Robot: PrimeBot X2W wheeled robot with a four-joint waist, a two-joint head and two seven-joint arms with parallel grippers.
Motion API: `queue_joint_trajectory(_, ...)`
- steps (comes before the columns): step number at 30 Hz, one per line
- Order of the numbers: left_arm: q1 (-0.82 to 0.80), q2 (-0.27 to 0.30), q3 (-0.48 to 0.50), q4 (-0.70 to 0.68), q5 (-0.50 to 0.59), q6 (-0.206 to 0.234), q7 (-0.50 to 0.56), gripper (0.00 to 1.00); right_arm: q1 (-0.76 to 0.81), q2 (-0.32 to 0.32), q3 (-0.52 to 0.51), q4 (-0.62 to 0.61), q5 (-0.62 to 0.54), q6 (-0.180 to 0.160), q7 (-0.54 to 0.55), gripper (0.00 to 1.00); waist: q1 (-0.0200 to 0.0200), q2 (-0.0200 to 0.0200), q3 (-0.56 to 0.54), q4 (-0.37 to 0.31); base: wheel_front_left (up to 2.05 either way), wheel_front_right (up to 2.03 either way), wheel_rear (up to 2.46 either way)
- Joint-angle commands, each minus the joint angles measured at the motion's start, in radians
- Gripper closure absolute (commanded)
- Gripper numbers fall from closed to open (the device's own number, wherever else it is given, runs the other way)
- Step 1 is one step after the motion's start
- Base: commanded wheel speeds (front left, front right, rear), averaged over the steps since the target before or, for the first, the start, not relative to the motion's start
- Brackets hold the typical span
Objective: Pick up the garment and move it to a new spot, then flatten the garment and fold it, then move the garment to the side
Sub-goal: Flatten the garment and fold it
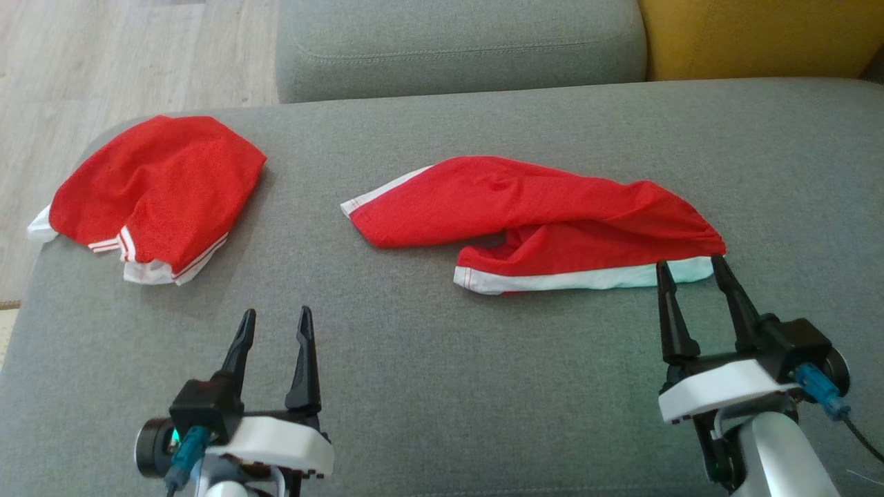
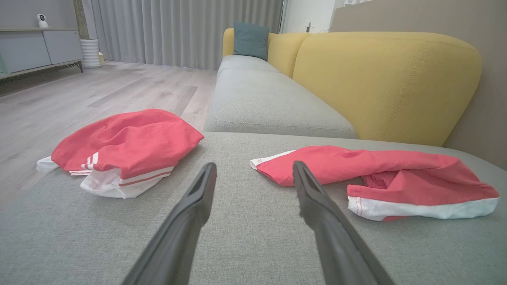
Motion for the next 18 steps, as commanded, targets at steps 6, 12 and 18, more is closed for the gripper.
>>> queue_joint_trajectory(6,-0.033,-0.003,0.030,-0.028,0.000,-0.005,-0.012,0.00,-0.019,-0.003,0.035,-0.029,0.012,-0.001,-0.013,0.00,0.0000,0.0000,0.003,0.001,0.00,0.00,0.00)
queue_joint_trajectory(12,-0.036,-0.003,0.032,-0.027,0.001,-0.006,-0.012,0.00,-0.024,-0.003,0.037,-0.027,0.016,-0.001,-0.014,0.00,0.0000,0.0000,0.013,-0.002,0.00,0.00,0.00)
queue_joint_trajectory(18,-0.084,-0.003,-0.032,0.026,0.001,-0.071,-0.012,0.00,-0.051,-0.003,0.033,-0.033,0.019,-0.001,-0.017,0.00,0.0000,0.0000,0.079,-0.025,0.00,0.00,0.00)
